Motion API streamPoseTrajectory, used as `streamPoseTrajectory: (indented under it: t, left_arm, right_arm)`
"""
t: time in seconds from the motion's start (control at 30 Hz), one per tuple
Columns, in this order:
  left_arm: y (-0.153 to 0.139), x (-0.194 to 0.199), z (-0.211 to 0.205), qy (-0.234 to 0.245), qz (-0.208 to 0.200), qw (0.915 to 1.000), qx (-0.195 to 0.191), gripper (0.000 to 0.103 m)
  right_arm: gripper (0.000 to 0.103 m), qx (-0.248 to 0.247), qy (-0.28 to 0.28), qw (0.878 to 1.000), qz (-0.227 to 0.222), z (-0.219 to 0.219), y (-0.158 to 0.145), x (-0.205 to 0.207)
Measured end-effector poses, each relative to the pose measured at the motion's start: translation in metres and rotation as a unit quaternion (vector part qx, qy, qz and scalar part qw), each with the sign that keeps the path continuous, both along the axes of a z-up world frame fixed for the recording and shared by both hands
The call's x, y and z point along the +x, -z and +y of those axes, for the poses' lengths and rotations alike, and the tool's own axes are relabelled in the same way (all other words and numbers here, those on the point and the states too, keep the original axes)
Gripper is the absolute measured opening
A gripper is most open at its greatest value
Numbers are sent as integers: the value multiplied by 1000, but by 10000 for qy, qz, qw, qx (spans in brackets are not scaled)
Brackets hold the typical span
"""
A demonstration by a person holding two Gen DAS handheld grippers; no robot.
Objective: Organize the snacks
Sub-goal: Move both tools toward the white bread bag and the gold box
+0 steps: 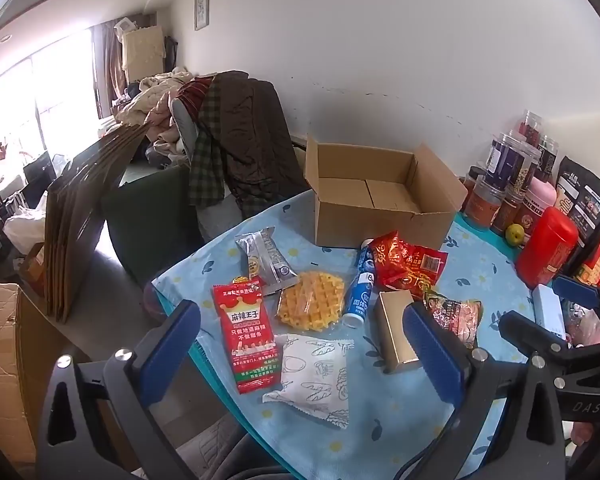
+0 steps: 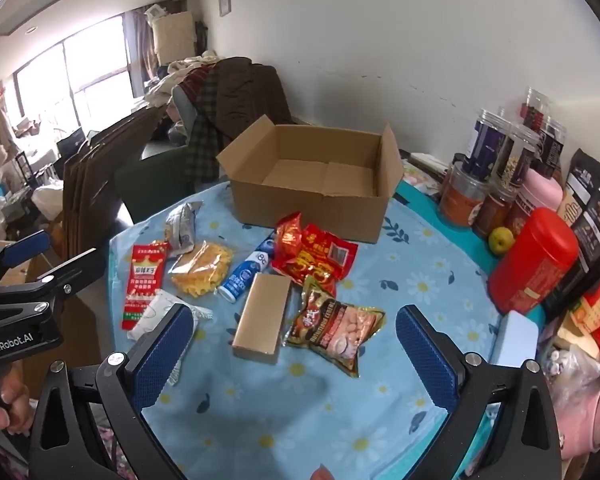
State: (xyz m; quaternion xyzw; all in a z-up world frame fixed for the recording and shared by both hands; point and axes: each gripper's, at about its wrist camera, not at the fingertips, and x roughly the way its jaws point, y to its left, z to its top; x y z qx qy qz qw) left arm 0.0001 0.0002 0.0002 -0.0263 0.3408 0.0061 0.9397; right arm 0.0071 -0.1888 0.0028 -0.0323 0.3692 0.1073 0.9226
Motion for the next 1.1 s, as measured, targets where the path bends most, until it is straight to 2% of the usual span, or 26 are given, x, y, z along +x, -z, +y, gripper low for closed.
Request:
streamPoseTrajectory:
  t: [0.17,0.3,0.8,1.1]
  left_arm:
    - [-5,-2,0,-18,-73,9999,70,103]
    - [-4,-4,2,-88,-77,9999,108,103]
    - [-8,-14,6,-187,-306,9994,33,103]
    - [-5,-15,6,-174,-169,9997,20,103]
  right_arm:
    - [103,14,20,10000,22,0,4,-2]
    - [103,6,39,10000,21,3,-4,1]
    - [103,-3,-74,9999,-93,5,-2,0]
    - [103,-31,-120,9999,-109,9,-1,-1]
